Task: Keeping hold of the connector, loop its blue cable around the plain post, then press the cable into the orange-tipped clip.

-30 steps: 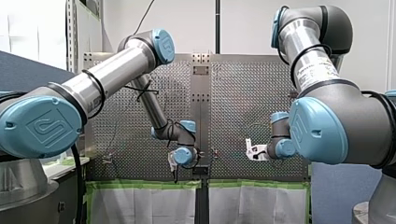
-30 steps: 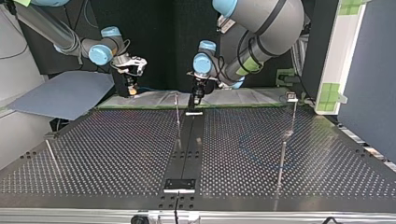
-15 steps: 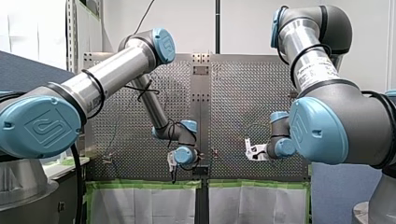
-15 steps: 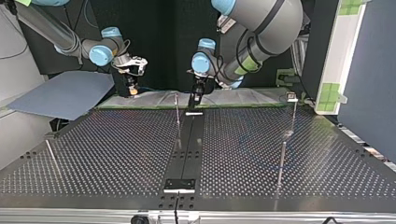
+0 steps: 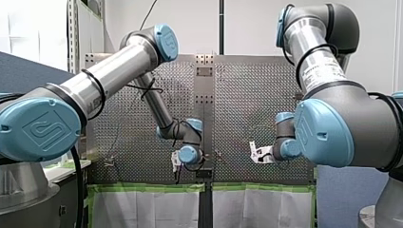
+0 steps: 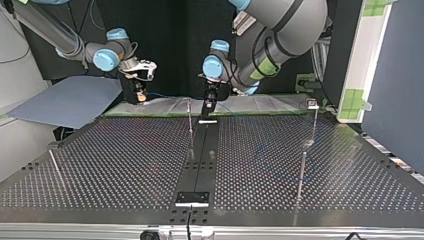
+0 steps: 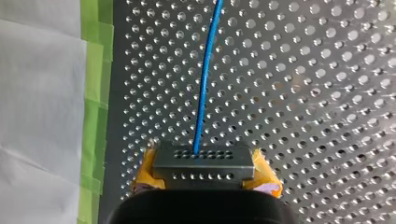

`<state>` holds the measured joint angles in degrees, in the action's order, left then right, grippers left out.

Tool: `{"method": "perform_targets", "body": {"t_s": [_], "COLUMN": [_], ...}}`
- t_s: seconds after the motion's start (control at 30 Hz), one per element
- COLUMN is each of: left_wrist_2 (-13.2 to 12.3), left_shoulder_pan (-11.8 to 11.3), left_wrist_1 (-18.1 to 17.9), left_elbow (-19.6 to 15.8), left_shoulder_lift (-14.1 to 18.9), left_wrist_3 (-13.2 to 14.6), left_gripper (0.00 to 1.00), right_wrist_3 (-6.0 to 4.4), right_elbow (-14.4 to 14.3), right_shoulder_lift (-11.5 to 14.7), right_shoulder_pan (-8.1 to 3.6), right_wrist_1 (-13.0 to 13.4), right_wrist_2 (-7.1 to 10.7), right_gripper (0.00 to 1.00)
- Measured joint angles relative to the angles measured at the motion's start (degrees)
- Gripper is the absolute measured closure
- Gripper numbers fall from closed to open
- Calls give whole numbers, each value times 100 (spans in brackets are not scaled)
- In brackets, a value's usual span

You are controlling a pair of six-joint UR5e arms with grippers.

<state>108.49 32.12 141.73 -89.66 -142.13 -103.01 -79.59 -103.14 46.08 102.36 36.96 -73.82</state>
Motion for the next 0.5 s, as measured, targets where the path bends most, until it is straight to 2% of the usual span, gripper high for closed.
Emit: {"method": "perform_targets", "body": {"t_s": [0.2,0.5], "left_wrist_2": [13,18], "left_shoulder_pan": [5,3], "left_wrist_1": [49,47], "left_elbow": [-71,-154], "left_shoulder_lift": [104,116], "left_wrist_3": [0,10], "left_gripper": [100,100], "right_wrist_3": [-8,-13], "right_elbow": [-77,-123], "right_shoulder_lift": [195,229], "right_shoulder_pan": [-36,-38], "right_wrist_1": [41,56], "right_wrist_2": [49,73], "right_gripper": [100,100]}}
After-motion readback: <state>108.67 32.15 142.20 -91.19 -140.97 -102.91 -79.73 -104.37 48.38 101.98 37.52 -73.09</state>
